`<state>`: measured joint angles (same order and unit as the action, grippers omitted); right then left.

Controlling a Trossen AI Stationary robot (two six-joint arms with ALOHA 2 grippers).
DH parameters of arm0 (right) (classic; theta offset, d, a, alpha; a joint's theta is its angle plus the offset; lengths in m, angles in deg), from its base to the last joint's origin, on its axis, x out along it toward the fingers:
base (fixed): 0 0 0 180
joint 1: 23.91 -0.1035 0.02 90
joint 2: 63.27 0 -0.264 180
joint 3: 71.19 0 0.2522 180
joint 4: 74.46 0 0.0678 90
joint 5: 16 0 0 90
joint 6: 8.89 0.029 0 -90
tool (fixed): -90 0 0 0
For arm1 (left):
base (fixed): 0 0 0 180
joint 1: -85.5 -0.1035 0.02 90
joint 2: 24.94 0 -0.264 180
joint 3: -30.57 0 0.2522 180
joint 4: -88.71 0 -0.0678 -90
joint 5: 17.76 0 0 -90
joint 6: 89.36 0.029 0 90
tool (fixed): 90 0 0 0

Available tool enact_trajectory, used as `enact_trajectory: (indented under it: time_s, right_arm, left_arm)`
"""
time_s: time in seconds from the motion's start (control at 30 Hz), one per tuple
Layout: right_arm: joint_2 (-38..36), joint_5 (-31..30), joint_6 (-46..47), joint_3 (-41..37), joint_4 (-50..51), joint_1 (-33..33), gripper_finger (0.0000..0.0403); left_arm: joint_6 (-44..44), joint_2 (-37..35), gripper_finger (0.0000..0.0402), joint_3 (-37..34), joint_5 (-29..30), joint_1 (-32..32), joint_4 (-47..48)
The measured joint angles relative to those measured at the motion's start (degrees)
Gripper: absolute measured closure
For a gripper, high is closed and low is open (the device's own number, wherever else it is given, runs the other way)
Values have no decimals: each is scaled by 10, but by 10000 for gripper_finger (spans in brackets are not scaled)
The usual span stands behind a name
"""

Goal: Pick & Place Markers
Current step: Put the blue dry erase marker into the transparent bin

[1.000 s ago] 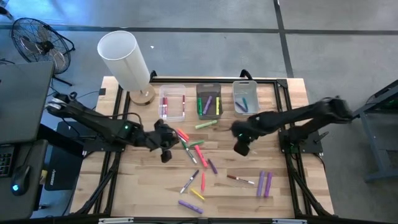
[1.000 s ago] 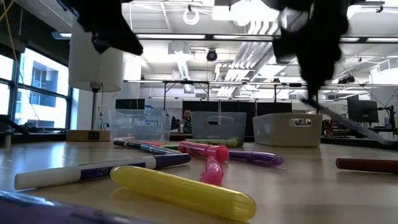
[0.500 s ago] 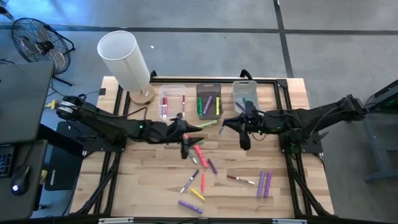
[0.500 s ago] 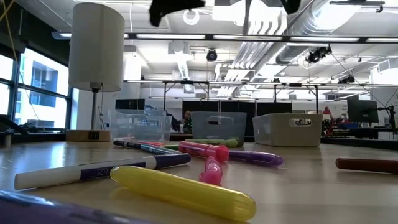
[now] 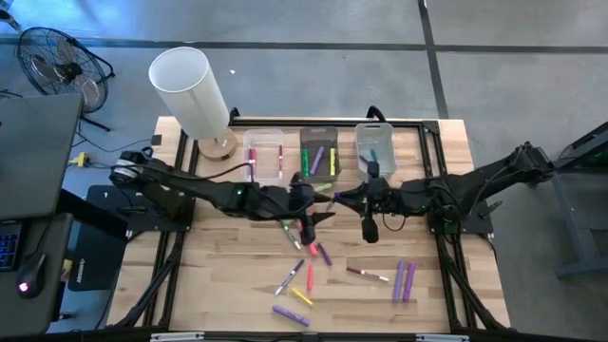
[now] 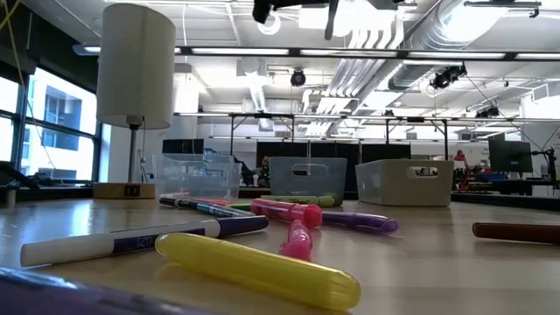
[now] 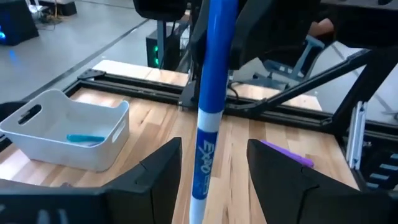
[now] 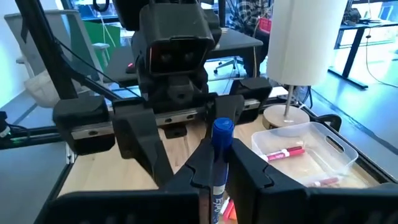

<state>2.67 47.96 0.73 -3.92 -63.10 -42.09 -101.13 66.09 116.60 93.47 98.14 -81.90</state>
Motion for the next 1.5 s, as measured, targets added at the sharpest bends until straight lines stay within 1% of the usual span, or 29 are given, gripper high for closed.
enact_trajectory:
  time_s: [0.17, 0.27, 0.37, 0.57, 0.63, 0.77, 0.93, 1.03, 1.2, 1.33, 1.43, 1.5]
  right_arm:
    - [3, -1, -7, 0, 0, 0, 383]
    - [3, -1, -9, 0, -1, 0, 383]
    - [3, -2, -10, 0, -1, 0, 383]
    - [3, -1, -11, 0, -2, 0, 382]
    - [3, 6, -13, 0, -4, 1, 382]
    - [3, 22, -20, 0, -4, 2, 382]
    - [3, 23, -22, 0, -3, 2, 373]
    - [2, 24, -23, 0, 6, 3, 348]
    - [-1, 48, -23, 1, 57, 12, 289]
    - [-1, 65, 4, 1, 128, 23, 254]
    - [-1, 58, 23, 1, 200, 33, 238]
    - [-1, 46, 48, 1, 246, 39, 233]
  left_arm:
    - [0, 10, 223, 11, 0, 0, 4]
    - [-4, 10, 235, 12, 3, 0, 19]
    - [-5, 10, 267, 12, 7, 0, 30]
    - [-5, 10, 356, 12, 9, 0, 34]
    - [-5, 10, 377, 12, 10, 0, 34]
    - [-24, 10, 377, 12, 10, 0, 34]
    - [-59, 10, 352, 12, 20, 0, 45]
    - [-98, 10, 356, 12, 25, 1, 48]
    - [-176, 10, 377, 12, 37, 1, 67]
    - [-285, 10, 377, 11, 79, -12, 146]
    - [-354, -7, 377, 9, 75, -35, 248]
    - [-381, -10, 377, 13, 65, -60, 286]
